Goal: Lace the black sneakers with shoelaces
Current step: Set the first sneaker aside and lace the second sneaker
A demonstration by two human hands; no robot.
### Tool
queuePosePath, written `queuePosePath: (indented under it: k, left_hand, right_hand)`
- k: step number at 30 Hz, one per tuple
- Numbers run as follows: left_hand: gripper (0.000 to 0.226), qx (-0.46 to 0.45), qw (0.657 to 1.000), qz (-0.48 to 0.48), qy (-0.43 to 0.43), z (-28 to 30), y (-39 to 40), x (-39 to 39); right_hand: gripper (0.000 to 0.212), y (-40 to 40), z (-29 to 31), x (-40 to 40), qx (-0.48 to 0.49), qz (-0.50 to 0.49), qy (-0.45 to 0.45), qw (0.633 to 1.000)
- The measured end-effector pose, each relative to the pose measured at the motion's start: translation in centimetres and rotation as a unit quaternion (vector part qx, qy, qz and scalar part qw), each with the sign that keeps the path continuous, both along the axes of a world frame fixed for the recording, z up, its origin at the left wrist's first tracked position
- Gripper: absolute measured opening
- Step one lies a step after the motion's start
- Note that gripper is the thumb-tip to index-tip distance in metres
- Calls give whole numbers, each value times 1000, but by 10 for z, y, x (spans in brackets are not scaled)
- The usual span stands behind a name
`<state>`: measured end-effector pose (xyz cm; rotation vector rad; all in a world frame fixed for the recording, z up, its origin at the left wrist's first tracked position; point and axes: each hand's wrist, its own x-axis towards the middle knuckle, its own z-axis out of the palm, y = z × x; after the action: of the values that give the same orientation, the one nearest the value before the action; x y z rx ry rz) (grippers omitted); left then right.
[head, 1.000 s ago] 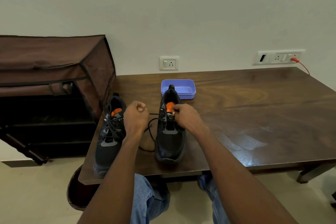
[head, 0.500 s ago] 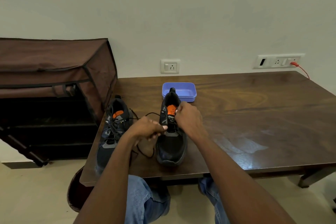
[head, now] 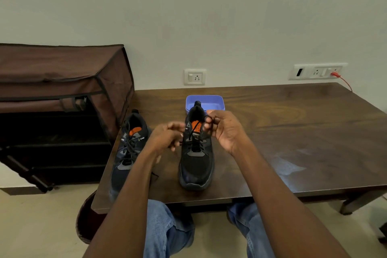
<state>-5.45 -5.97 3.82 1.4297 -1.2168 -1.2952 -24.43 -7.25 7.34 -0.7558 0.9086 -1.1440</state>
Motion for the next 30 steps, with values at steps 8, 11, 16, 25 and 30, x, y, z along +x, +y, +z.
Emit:
queuePosePath:
  k: [8,11,16,25,30]
  left_hand:
    - [16,-51,994,-12,100,5,-4,-23]
    - [13,-35,987,136,73,-4,-12,-10]
    - [10,81,943,297,-130,-11,-12,4]
    - [33,-147,982,-52,-103,-2,-6,-28]
    - [14,-125,991,23,-42,-6,-9,-22]
  right_hand:
    - [8,-3,7,-9,-39,37,1,999]
    - [14,-12,5,-25,-19,-57,-24,998]
    - [18,-19,-3,-36,-7,-134,82,988]
    - [12,2,-8,4,-46,57,294,953]
    - [11,-6,-9,-4,-29,35,299,953]
